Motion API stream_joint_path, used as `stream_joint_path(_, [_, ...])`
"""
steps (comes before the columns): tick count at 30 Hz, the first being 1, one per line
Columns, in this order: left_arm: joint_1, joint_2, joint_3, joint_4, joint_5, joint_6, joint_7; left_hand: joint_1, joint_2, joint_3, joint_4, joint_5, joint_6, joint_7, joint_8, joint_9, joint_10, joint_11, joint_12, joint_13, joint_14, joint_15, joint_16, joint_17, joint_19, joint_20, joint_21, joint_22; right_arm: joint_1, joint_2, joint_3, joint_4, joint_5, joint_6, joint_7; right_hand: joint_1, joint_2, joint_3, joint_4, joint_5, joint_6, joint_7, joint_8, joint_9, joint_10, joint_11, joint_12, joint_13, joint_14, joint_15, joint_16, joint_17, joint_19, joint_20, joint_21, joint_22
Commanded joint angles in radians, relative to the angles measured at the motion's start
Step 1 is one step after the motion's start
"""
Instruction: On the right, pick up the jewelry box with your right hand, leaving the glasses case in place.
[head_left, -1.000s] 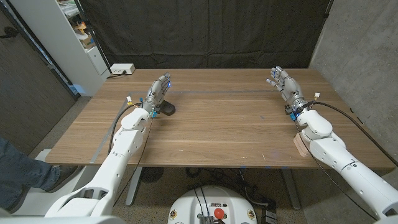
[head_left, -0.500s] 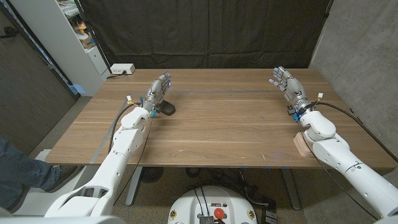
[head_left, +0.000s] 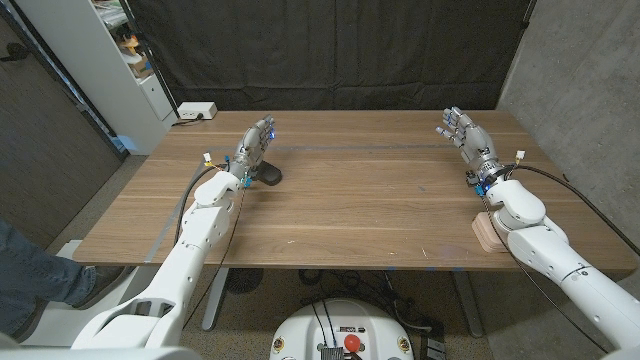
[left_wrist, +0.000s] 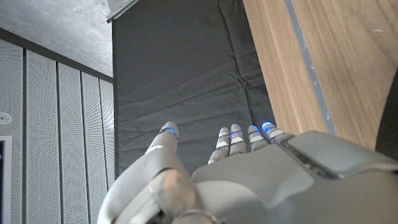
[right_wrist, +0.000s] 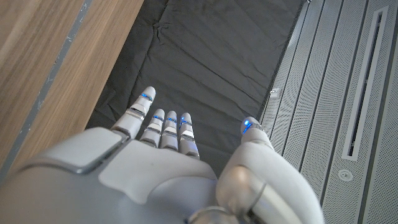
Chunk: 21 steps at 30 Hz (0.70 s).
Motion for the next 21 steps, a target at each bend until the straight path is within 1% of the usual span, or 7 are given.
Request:
stream_joint_path(1, [0.008, 0.001, 0.002, -0.013, 0.000, 0.002, -0.001, -0.002, 0.010, 0.002, -0.008, 0.005, 0.001, 0.004, 0.002, 0.002, 0.008, 0.001, 0.006, 0.004, 0.001, 0.003, 0.004, 0.005, 0.001, 0.007, 0.006, 0.004, -0.026, -0.015, 0.014, -0.021, -0.013, 0.010, -0.008, 0.009, 0.004, 0.004, -0.007, -0.007, 0.006, 0.001, 0.007, 0.004, 0.001, -0.001, 0.007, 0.005, 0.003, 0.006, 0.005, 0.003, -0.006, -0.005, 0.001, 0.004])
stream_joint_path(9, [0.014, 0.003, 0.000, -0.021, -0.003, 0.002, -0.002, -0.002, 0.011, 0.002, -0.008, 0.005, 0.001, 0.004, 0.001, 0.003, 0.008, 0.000, 0.006, 0.004, 0.001, 0.004, 0.004, 0.005, 0.001, 0.008, 0.006, 0.004, -0.049, -0.031, 0.028, -0.039, -0.022, 0.014, -0.016, 0.010, 0.005, 0.004, -0.008, -0.008, 0.005, 0.002, 0.007, 0.004, 0.001, 0.000, 0.007, 0.005, 0.004, 0.004, 0.005, 0.003, -0.005, -0.007, 0.002, 0.004])
stream_joint_path(14, [0.015, 0.004, 0.001, -0.025, -0.004, 0.000, -0.003, -0.002, 0.012, 0.002, -0.009, 0.005, 0.002, 0.004, 0.002, 0.003, 0.009, 0.000, 0.006, 0.004, 0.002, 0.002, 0.005, 0.005, 0.000, 0.006, 0.006, 0.005, -0.066, -0.038, 0.041, -0.056, -0.023, 0.006, -0.031, 0.012, 0.005, 0.005, -0.009, -0.009, 0.006, 0.001, 0.007, 0.004, 0.002, 0.000, 0.007, 0.005, 0.005, 0.002, 0.005, 0.003, -0.002, -0.013, 0.003, 0.004])
stream_joint_path(21, [0.017, 0.003, 0.003, -0.031, -0.008, 0.002, -0.007, -0.002, 0.013, 0.002, -0.010, 0.005, 0.004, 0.003, 0.002, 0.003, 0.010, -0.001, 0.006, 0.005, 0.002, 0.002, 0.005, 0.005, 0.001, 0.003, 0.006, 0.005, -0.080, -0.044, 0.052, -0.054, -0.026, 0.025, -0.022, 0.017, 0.008, 0.007, -0.012, -0.009, 0.006, 0.002, 0.007, 0.004, 0.003, -0.004, 0.008, 0.006, 0.009, -0.002, 0.006, 0.002, 0.004, -0.020, 0.005, 0.004])
